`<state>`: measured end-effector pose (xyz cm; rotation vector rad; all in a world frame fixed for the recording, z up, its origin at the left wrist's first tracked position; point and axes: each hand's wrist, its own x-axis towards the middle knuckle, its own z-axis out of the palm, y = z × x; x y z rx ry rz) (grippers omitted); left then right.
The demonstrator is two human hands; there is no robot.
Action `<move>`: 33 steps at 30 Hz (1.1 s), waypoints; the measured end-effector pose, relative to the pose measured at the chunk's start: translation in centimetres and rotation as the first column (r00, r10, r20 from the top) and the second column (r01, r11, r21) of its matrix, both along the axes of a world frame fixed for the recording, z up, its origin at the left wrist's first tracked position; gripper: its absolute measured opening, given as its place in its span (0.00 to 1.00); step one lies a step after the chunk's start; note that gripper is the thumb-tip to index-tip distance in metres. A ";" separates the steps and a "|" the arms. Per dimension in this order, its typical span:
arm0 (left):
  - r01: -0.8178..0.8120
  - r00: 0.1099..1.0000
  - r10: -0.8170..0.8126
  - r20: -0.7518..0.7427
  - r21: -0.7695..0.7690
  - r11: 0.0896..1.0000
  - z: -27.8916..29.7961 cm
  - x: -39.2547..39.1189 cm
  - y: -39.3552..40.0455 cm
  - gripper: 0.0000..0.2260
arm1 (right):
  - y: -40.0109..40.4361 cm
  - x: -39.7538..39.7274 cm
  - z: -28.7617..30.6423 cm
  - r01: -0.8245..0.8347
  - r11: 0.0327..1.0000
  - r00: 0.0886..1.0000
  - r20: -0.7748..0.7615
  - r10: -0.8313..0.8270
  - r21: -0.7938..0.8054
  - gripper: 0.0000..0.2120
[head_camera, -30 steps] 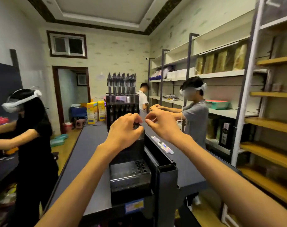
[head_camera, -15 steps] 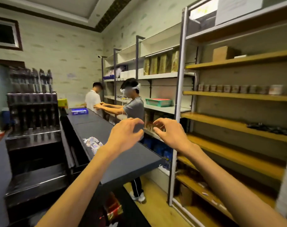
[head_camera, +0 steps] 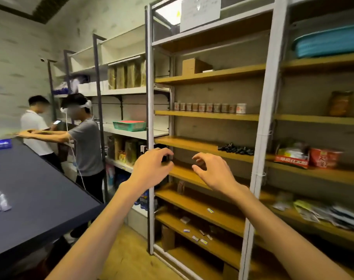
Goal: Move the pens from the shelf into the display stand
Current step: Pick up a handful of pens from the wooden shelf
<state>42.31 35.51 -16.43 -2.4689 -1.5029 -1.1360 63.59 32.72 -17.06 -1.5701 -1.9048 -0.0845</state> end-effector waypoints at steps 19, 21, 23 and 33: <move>0.156 0.986 -0.160 -0.054 -0.077 0.985 -3.8 18.9 18.1 0.16 | 14.0 18.9 -4.5 0.200 0.979 0.977 -0.066 -0.203 -0.042 0.18; 0.160 0.986 -0.163 -0.032 -0.070 0.985 -4.2 20.0 21.7 0.16 | 17.1 20.1 -5.0 0.210 0.977 0.974 -0.074 -0.213 -0.041 0.18; 0.162 0.987 -0.163 -0.009 -0.074 0.984 -4.8 21.1 25.3 0.16 | 20.3 21.3 -5.5 0.226 0.973 0.971 -0.070 -0.229 -0.051 0.18; 0.261 0.964 -0.265 -0.003 -0.144 0.954 -5.5 27.2 39.6 0.15 | 33.0 26.7 -5.8 0.280 0.958 0.955 -0.080 -0.285 -0.064 0.16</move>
